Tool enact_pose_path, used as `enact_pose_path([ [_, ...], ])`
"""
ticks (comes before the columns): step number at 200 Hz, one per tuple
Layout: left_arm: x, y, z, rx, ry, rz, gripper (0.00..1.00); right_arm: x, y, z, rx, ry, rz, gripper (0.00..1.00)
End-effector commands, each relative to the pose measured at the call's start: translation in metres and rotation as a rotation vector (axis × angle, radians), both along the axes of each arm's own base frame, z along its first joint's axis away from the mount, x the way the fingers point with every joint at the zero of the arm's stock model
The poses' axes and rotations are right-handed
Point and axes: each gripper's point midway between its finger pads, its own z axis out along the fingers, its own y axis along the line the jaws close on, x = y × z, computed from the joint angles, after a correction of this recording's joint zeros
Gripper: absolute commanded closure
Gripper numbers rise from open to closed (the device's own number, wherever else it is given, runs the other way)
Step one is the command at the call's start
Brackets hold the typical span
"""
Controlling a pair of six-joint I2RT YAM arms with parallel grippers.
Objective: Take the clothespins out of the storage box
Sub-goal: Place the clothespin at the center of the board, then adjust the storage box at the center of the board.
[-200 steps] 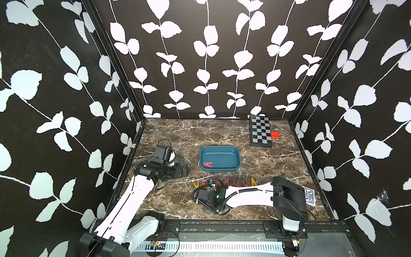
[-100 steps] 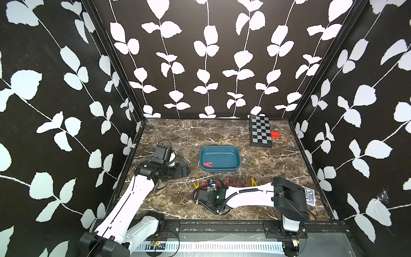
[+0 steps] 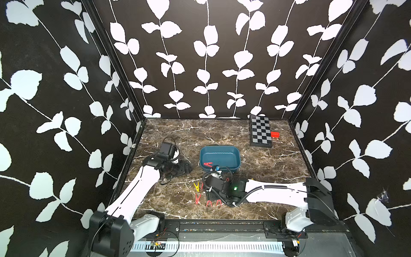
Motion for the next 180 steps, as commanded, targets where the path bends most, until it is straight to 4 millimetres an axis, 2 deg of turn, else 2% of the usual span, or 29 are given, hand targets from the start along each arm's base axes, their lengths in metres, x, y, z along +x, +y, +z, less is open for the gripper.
enact_pose_path([
  [1,0.017,-0.008,0.009,-0.022,-0.033,-0.015,0.18,0.022,-0.016,0.016,0.022,-0.068,-0.043,0.09],
  [15,0.026,-0.015,0.006,-0.019,-0.037,-0.030,0.19,0.033,-0.026,0.022,0.035,-0.085,-0.066,0.01],
  [77,0.061,-0.054,-0.017,0.073,-0.011,-0.109,0.26,0.073,-0.063,0.037,0.066,-0.120,-0.122,0.01],
  [97,0.074,-0.065,-0.025,0.084,0.002,-0.120,0.36,0.085,-0.074,0.040,0.062,-0.126,-0.140,0.01],
  [151,0.109,-0.082,-0.050,0.185,0.019,-0.157,0.50,0.109,-0.095,0.044,0.094,-0.109,-0.162,0.01],
  [180,0.118,-0.088,-0.065,0.217,0.041,-0.166,0.56,0.117,-0.102,0.044,0.109,-0.097,-0.170,0.01],
])
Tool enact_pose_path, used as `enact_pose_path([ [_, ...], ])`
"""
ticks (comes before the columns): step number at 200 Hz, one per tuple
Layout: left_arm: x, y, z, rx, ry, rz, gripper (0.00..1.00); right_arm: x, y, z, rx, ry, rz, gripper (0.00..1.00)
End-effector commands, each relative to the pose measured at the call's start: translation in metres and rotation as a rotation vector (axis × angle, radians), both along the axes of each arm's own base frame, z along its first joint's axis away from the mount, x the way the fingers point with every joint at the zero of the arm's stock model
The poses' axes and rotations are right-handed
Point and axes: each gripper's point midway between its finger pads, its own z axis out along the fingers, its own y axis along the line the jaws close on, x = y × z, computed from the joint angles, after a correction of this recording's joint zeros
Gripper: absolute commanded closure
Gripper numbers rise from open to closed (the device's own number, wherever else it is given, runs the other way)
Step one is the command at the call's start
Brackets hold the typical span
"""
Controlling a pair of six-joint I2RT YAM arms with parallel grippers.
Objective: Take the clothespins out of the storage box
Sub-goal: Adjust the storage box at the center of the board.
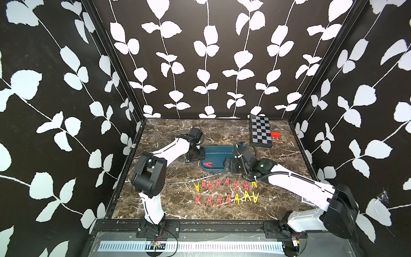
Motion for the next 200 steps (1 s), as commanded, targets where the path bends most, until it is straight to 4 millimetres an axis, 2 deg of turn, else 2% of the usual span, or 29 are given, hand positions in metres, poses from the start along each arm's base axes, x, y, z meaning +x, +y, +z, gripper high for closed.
enact_pose_path([
  [1,0.007,-0.002,-0.001,0.043,-0.015,-0.019,0.56,0.002,-0.002,0.004,0.030,-0.008,0.024,0.01],
  [28,0.013,-0.003,-0.011,0.075,-0.003,-0.011,0.61,0.005,-0.006,0.001,0.046,0.006,0.021,0.01],
  [49,0.014,-0.005,-0.016,0.089,0.007,-0.004,0.68,0.007,-0.009,-0.001,0.055,0.010,0.013,0.01],
  [85,0.013,-0.005,-0.014,0.093,0.043,0.040,0.79,0.007,-0.014,-0.004,0.071,0.017,0.002,0.01],
  [107,0.010,-0.010,-0.010,0.062,0.073,0.071,0.94,0.006,-0.016,-0.005,0.080,0.018,-0.005,0.01],
  [121,0.008,-0.012,-0.007,0.043,0.097,0.098,0.98,0.006,-0.017,-0.005,0.087,0.014,-0.010,0.01],
  [169,-0.001,-0.025,0.011,-0.117,0.213,0.193,1.00,0.002,-0.022,-0.002,0.122,0.000,-0.035,0.01],
  [200,-0.008,-0.037,0.024,-0.269,0.293,0.262,1.00,0.000,-0.030,0.013,0.158,-0.041,-0.073,0.01],
])
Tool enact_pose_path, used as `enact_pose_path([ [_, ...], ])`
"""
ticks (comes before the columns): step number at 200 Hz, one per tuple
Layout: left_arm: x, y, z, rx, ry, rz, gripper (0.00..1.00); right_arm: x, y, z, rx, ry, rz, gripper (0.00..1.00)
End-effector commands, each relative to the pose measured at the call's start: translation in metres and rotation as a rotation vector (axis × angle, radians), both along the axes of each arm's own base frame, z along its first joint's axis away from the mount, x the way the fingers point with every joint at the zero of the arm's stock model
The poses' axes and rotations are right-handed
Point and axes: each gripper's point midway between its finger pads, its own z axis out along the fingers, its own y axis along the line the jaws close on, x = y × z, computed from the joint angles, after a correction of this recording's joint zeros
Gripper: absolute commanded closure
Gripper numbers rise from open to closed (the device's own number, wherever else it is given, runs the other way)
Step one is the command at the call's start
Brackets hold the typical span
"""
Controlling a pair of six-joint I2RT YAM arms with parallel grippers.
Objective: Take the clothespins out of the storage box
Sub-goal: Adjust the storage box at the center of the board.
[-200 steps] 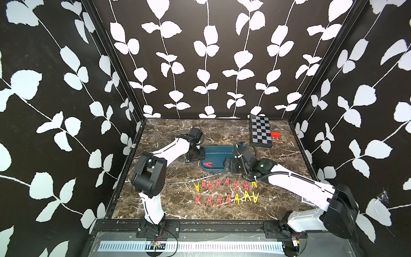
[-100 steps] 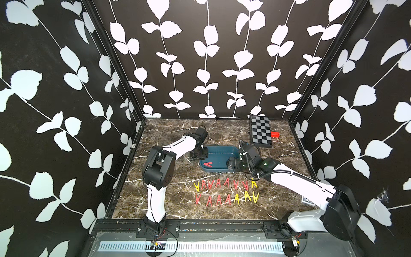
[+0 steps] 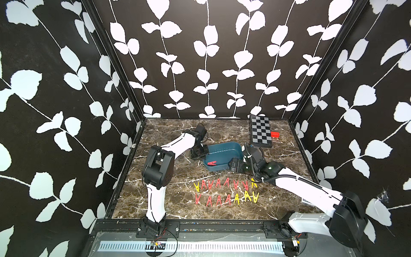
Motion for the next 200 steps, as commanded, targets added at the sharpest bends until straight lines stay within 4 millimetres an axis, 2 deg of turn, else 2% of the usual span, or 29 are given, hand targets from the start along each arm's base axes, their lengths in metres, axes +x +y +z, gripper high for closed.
enact_pose_path([
  [1,-0.010,-0.013,0.028,-0.171,0.071,0.088,1.00,0.006,-0.004,0.023,0.062,-0.065,-0.052,0.01],
  [33,-0.019,-0.024,0.036,-0.325,0.166,0.193,1.00,0.005,-0.011,0.039,0.087,-0.114,-0.076,0.01],
  [70,-0.029,-0.027,0.039,-0.386,0.198,0.230,1.00,-0.003,-0.018,0.034,0.118,-0.105,-0.100,0.01],
  [96,-0.031,-0.019,0.037,-0.326,0.163,0.191,1.00,-0.008,-0.021,0.030,0.136,-0.097,-0.110,0.01],
  [148,-0.007,0.024,0.027,0.011,-0.061,0.012,1.00,-0.011,-0.022,0.031,0.135,-0.097,-0.108,0.01],
  [166,0.003,0.030,0.026,0.100,-0.157,-0.062,1.00,-0.011,-0.021,0.031,0.128,-0.094,-0.102,0.01],
  [200,0.016,0.027,0.022,0.158,-0.270,-0.147,1.00,-0.011,-0.017,0.031,0.112,-0.085,-0.088,0.01],
])
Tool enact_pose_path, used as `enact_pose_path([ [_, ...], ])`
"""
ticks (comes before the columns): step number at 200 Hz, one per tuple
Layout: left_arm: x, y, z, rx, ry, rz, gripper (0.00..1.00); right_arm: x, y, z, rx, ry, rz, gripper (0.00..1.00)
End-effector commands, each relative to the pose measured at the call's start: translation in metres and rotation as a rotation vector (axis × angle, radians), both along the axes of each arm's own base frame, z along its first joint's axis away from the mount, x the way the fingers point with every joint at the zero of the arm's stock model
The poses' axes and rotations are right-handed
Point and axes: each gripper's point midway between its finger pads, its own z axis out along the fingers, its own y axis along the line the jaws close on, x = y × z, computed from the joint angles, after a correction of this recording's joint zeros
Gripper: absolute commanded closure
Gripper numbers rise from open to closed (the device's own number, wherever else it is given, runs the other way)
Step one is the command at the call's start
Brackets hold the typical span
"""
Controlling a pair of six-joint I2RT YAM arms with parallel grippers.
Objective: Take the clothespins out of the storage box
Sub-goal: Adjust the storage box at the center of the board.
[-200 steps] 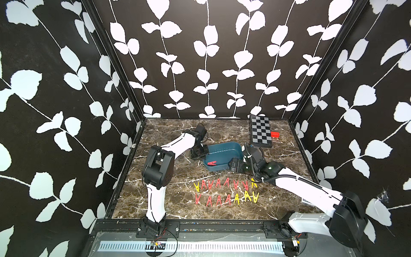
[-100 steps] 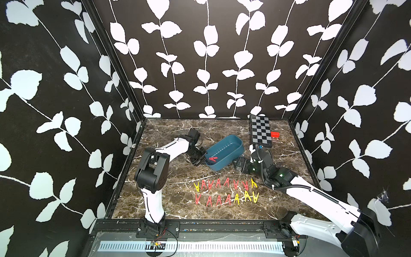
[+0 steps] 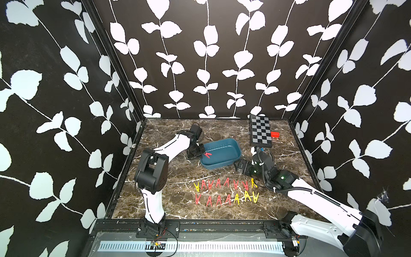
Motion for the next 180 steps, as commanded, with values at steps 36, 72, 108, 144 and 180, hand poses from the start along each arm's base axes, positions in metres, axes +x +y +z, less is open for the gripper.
enact_pose_path([
  [36,0.024,0.008,0.004,0.152,-0.188,-0.159,1.00,0.003,0.005,0.008,-0.001,-0.006,-0.002,0.01],
  [72,0.029,0.007,-0.005,0.175,-0.194,-0.189,1.00,0.006,0.008,0.007,-0.038,0.001,0.015,0.01],
  [108,0.033,0.004,-0.018,0.185,-0.168,-0.199,1.00,0.011,0.016,0.008,-0.057,0.005,0.043,0.01],
  [144,0.032,0.002,-0.021,0.171,-0.151,-0.189,0.83,0.014,0.022,0.009,-0.064,0.009,0.060,0.01],
  [180,0.033,0.005,-0.004,0.178,-0.180,-0.175,0.60,0.016,0.027,0.010,-0.064,0.005,0.076,0.01],
])
